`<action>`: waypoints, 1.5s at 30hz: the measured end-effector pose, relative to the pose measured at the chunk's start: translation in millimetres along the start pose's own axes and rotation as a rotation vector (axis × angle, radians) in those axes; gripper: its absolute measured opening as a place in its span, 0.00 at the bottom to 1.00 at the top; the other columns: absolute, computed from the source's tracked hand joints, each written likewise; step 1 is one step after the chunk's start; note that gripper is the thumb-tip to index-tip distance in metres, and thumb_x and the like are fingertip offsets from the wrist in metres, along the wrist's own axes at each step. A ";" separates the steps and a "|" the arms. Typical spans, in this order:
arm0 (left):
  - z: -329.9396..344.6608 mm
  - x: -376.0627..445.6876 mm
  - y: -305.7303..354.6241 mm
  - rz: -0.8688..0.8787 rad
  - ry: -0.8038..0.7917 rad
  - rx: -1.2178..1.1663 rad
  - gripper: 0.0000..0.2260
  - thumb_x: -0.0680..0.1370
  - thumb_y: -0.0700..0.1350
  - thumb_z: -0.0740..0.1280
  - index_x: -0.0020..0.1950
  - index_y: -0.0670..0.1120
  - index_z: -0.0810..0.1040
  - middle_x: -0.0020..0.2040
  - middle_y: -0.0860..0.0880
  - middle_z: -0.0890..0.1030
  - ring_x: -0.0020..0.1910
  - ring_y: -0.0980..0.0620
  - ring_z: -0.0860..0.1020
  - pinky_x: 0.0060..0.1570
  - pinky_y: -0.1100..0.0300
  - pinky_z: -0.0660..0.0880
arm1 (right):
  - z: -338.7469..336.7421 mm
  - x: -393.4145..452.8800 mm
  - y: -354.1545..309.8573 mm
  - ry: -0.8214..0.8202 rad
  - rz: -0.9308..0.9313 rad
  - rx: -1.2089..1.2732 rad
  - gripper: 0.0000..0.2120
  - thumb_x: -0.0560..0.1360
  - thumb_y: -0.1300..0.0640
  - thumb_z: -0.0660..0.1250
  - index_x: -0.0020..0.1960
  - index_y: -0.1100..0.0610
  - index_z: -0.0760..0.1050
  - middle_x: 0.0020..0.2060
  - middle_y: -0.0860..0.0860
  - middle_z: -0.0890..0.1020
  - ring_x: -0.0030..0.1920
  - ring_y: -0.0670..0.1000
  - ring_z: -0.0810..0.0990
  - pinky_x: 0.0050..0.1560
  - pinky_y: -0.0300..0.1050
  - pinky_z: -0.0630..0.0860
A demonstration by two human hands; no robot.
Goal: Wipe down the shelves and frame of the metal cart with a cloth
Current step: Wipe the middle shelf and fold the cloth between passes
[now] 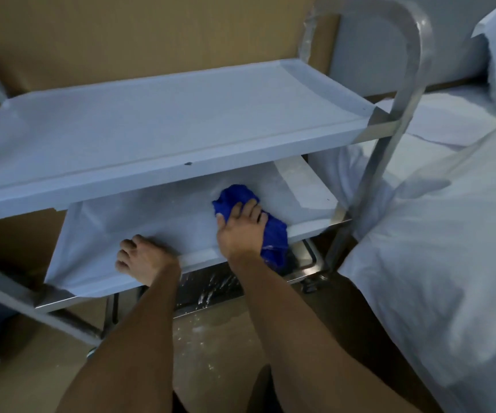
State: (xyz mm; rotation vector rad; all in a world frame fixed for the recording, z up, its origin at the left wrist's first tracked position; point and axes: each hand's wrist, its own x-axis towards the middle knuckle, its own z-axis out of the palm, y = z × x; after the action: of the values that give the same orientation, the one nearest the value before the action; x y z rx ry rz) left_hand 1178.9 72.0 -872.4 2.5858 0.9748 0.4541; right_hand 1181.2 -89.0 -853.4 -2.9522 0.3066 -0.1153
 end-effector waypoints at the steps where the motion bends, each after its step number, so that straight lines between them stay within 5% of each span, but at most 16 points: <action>1: 0.7 -9.6 7.8 -0.011 -0.018 -0.015 0.13 0.79 0.40 0.59 0.59 0.36 0.75 0.61 0.35 0.71 0.60 0.35 0.68 0.64 0.43 0.61 | 0.1 -5.2 -7.0 -0.020 -0.037 0.006 0.31 0.84 0.42 0.43 0.78 0.62 0.55 0.75 0.68 0.59 0.74 0.66 0.61 0.73 0.63 0.56; 6: 11.4 -51.7 52.4 0.141 -0.062 -0.167 0.09 0.80 0.43 0.62 0.57 0.41 0.75 0.69 0.36 0.64 0.66 0.34 0.65 0.68 0.43 0.59 | -15.3 5.5 39.3 -0.077 -0.167 -0.021 0.26 0.82 0.46 0.55 0.76 0.57 0.57 0.74 0.64 0.61 0.72 0.65 0.61 0.72 0.63 0.59; 10: 22.9 -56.6 57.3 0.183 -0.023 -0.205 0.08 0.79 0.41 0.63 0.57 0.40 0.76 0.69 0.36 0.65 0.66 0.34 0.66 0.67 0.43 0.60 | -39.2 45.9 158.2 -0.037 0.187 -0.099 0.31 0.81 0.52 0.60 0.78 0.60 0.52 0.77 0.65 0.53 0.78 0.65 0.51 0.77 0.60 0.56; 13: 28.8 -67.6 70.5 0.213 -0.027 -0.206 0.09 0.78 0.38 0.63 0.58 0.40 0.76 0.70 0.35 0.66 0.67 0.34 0.66 0.68 0.43 0.60 | -44.0 65.6 196.9 -0.033 0.333 -0.201 0.33 0.83 0.48 0.56 0.79 0.66 0.49 0.78 0.65 0.50 0.78 0.65 0.48 0.77 0.57 0.55; 15: 33.2 -71.8 78.1 0.207 -0.055 -0.183 0.11 0.78 0.38 0.62 0.60 0.39 0.74 0.70 0.35 0.66 0.67 0.34 0.65 0.68 0.42 0.60 | -43.1 62.0 183.8 -0.025 0.396 -0.153 0.33 0.83 0.47 0.53 0.79 0.66 0.48 0.78 0.65 0.51 0.78 0.65 0.51 0.77 0.58 0.57; 19: 36.2 -67.7 82.0 0.189 -0.061 -0.151 0.12 0.80 0.41 0.59 0.61 0.40 0.73 0.70 0.35 0.66 0.68 0.34 0.64 0.69 0.42 0.60 | -35.2 33.0 100.1 -0.022 0.241 -0.191 0.30 0.74 0.53 0.69 0.71 0.66 0.64 0.65 0.68 0.69 0.66 0.67 0.69 0.66 0.63 0.70; 23: 31.8 -70.7 79.8 0.194 -0.101 -0.150 0.15 0.77 0.43 0.65 0.63 0.42 0.73 0.73 0.36 0.62 0.72 0.36 0.60 0.70 0.42 0.60 | -17.2 -1.4 32.4 -0.032 -0.104 0.120 0.19 0.78 0.48 0.59 0.62 0.59 0.72 0.60 0.59 0.77 0.62 0.58 0.72 0.65 0.57 0.68; 26: 33.4 -68.7 79.1 0.214 -0.096 -0.167 0.13 0.78 0.41 0.65 0.62 0.44 0.75 0.74 0.38 0.62 0.74 0.36 0.59 0.71 0.41 0.60 | -15.7 8.2 66.9 0.012 -0.173 0.072 0.19 0.80 0.46 0.56 0.62 0.56 0.74 0.65 0.55 0.74 0.68 0.56 0.68 0.69 0.59 0.62; 31: 35.9 -69.0 74.8 0.213 -0.077 -0.199 0.13 0.77 0.37 0.63 0.61 0.46 0.75 0.75 0.37 0.61 0.75 0.35 0.57 0.70 0.41 0.60 | -30.4 60.8 174.2 -0.039 0.304 -0.004 0.31 0.81 0.46 0.58 0.79 0.57 0.54 0.79 0.60 0.48 0.79 0.64 0.48 0.77 0.62 0.51; 35: 37.8 -68.8 77.7 0.187 -0.071 -0.217 0.12 0.78 0.38 0.63 0.62 0.46 0.75 0.77 0.36 0.58 0.76 0.35 0.55 0.72 0.40 0.59 | -24.3 52.6 171.9 0.128 0.456 0.108 0.29 0.82 0.47 0.56 0.78 0.59 0.56 0.78 0.64 0.53 0.78 0.64 0.53 0.77 0.60 0.53; 41: 26.1 -71.9 73.5 0.206 -0.106 -0.331 0.10 0.78 0.38 0.64 0.58 0.44 0.75 0.77 0.37 0.57 0.76 0.35 0.55 0.73 0.41 0.59 | 10.9 -26.1 85.7 0.230 0.045 0.301 0.23 0.81 0.46 0.51 0.72 0.54 0.68 0.74 0.56 0.68 0.74 0.57 0.65 0.76 0.59 0.56; 45: 5.8 -66.8 67.0 0.189 -0.051 -0.423 0.07 0.77 0.39 0.64 0.54 0.42 0.77 0.75 0.38 0.61 0.71 0.36 0.64 0.68 0.42 0.66 | 4.8 -9.8 126.6 0.221 0.013 0.156 0.22 0.84 0.46 0.50 0.75 0.52 0.62 0.75 0.56 0.65 0.76 0.58 0.61 0.77 0.58 0.55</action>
State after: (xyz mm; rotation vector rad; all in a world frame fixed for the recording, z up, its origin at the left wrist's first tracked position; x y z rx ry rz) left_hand 1171.8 -21.8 -861.2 2.2952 0.5466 0.5704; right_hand 1147.2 -208.3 -881.2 -2.7850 0.3295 -0.4450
